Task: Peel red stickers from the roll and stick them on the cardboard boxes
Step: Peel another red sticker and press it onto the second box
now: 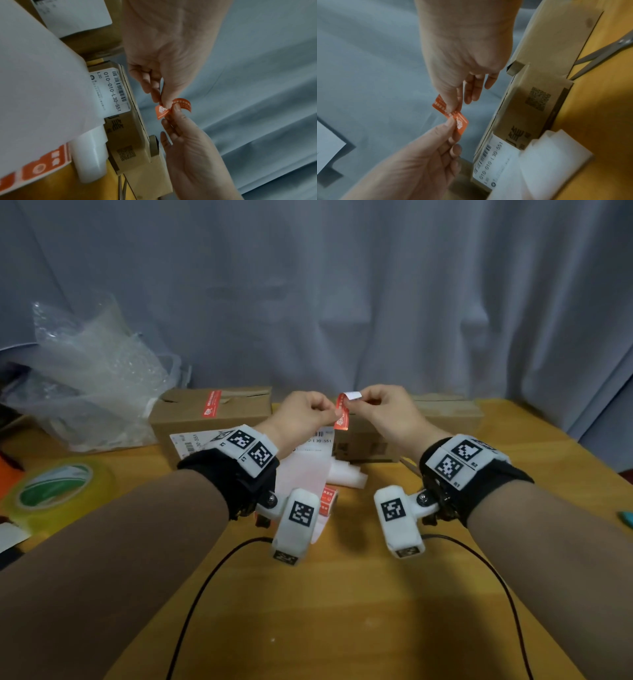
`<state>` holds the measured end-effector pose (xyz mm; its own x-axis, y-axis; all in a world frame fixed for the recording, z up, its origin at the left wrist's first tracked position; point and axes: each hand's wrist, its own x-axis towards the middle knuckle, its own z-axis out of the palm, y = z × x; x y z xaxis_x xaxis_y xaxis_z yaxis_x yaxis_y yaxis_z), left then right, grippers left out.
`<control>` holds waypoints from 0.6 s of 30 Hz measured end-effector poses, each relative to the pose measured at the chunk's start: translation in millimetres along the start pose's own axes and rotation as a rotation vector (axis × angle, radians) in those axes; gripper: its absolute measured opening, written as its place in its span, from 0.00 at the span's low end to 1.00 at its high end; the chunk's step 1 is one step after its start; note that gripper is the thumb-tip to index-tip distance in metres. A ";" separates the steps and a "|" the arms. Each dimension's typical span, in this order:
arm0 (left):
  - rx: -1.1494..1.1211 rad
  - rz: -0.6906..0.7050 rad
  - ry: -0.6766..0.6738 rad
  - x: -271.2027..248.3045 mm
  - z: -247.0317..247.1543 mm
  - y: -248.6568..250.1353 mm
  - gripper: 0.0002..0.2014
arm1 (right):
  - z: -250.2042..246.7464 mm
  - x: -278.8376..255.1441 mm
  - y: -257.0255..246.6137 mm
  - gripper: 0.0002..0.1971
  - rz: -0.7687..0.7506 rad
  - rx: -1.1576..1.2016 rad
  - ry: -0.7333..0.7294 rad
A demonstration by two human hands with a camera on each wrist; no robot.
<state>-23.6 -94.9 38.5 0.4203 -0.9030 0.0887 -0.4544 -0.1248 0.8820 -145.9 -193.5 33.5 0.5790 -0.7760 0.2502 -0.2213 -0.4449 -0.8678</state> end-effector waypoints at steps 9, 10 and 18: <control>0.170 0.018 0.085 41.2 6.2 -8.9 0.16 | 3.1 47.2 15.3 0.12 0.144 0.040 0.100; 0.262 0.019 0.049 44.9 5.8 -12.1 0.17 | 2.4 50.7 16.3 0.13 0.172 0.040 0.103; 0.948 0.028 -0.377 53.1 8.1 -39.7 0.29 | 2.9 62.2 11.4 0.15 0.402 -0.116 -0.151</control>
<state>10.5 -141.3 4.4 0.1996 -0.9609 -0.1919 -0.9640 -0.2277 0.1375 -110.1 -245.6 37.9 0.5353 -0.8272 -0.1708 -0.5339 -0.1746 -0.8273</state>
